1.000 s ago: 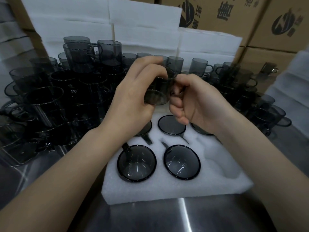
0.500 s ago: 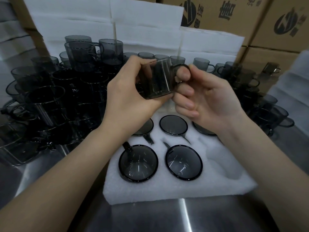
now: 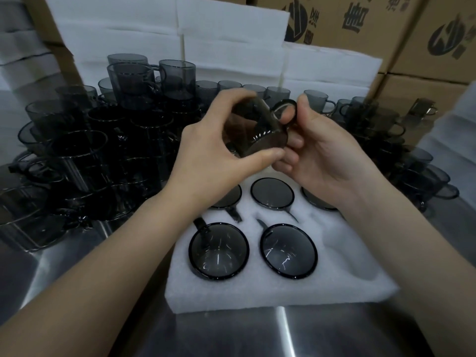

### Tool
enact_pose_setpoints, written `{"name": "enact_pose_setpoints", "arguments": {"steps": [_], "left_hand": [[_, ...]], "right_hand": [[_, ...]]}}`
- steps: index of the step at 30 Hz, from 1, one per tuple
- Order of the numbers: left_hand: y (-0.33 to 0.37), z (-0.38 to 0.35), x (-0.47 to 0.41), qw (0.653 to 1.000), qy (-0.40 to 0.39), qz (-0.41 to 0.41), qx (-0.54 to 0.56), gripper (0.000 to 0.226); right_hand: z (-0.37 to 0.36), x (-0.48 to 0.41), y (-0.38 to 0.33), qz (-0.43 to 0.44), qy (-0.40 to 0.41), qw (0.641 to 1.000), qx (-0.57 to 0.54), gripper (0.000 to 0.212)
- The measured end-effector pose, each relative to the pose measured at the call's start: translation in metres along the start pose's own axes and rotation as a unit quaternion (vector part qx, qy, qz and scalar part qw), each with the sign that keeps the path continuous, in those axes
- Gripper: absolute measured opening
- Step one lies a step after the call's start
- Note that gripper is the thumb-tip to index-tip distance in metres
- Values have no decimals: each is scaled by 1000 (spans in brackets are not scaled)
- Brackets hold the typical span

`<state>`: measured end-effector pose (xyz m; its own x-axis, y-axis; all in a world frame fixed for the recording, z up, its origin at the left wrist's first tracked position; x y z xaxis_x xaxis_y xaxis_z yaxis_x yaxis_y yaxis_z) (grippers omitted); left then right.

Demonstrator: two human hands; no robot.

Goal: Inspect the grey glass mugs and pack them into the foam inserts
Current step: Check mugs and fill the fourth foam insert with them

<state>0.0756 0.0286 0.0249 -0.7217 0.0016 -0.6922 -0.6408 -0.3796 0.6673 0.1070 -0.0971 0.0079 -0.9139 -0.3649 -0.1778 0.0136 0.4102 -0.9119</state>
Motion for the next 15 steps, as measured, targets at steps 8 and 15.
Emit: {"name": "enact_pose_setpoints", "arguments": {"steps": [8,15], "left_hand": [[15,-31,3,970,-181,-129,-102,95],[-3,-21,-2,991,-126,-20,-45,86]], "right_hand": [[22,2,8,-49,135,987,69,62],[13,3,0,-4,78,995,61,41]]}}
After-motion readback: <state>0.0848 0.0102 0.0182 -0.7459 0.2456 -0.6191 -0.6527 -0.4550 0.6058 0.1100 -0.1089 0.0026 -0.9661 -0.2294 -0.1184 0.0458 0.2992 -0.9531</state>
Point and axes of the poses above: each hand's wrist, its own x-axis away from the middle knuckle, its own z-axis out of the back of the hand, y = z × x, the point moved 8 cm from there along -x, towards the middle knuckle, and after that the axes turned 3 degrees about y, right-handed, at the moved point
